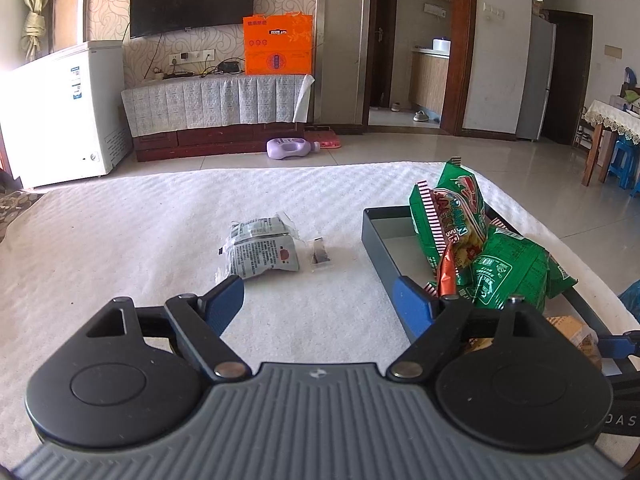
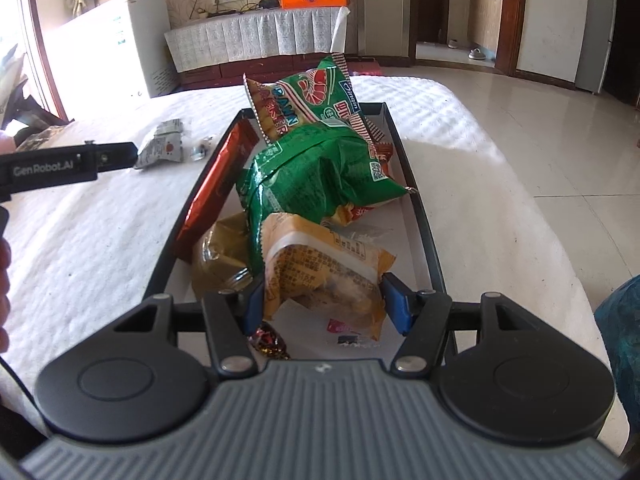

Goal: Organize snacks

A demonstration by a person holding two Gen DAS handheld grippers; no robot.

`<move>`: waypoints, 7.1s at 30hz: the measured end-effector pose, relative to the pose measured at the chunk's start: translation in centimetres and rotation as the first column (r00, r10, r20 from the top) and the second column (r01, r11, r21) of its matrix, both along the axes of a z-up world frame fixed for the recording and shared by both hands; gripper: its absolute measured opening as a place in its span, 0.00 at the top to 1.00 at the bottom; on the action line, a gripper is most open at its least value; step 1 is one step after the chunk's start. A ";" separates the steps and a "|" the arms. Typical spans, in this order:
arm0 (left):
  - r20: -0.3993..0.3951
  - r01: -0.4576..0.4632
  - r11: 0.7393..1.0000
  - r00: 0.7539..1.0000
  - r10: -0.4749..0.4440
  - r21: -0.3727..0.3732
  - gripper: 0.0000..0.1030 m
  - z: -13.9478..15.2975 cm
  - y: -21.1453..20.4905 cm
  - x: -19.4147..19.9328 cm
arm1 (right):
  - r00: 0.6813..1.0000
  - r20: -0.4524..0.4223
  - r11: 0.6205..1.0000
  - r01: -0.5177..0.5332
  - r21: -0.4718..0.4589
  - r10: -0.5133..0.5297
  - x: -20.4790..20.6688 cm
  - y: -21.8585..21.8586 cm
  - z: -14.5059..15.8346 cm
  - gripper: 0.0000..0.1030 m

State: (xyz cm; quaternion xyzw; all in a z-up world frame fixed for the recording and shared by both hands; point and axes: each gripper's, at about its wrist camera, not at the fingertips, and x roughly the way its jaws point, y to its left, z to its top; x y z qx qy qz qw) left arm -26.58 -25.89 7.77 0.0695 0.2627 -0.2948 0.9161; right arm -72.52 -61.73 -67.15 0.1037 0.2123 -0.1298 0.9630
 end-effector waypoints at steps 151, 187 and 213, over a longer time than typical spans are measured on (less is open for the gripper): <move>-0.174 -0.096 0.994 0.979 0.105 0.058 0.11 -6.6 4.7 11.1 | 0.944 0.136 0.953 -0.298 -0.050 0.302 0.4 8.7 4.3 0.76; -0.006 0.060 0.998 0.998 -0.060 -0.006 0.56 -0.3 0.7 5.1 | 0.957 0.204 0.979 -0.196 -0.062 0.205 -3.9 5.7 5.2 0.76; 0.010 0.349 0.937 0.937 -0.349 -0.003 0.56 -0.8 -9.0 -4.4 | 0.983 0.164 0.997 -0.081 0.017 0.077 -6.1 0.1 2.7 0.76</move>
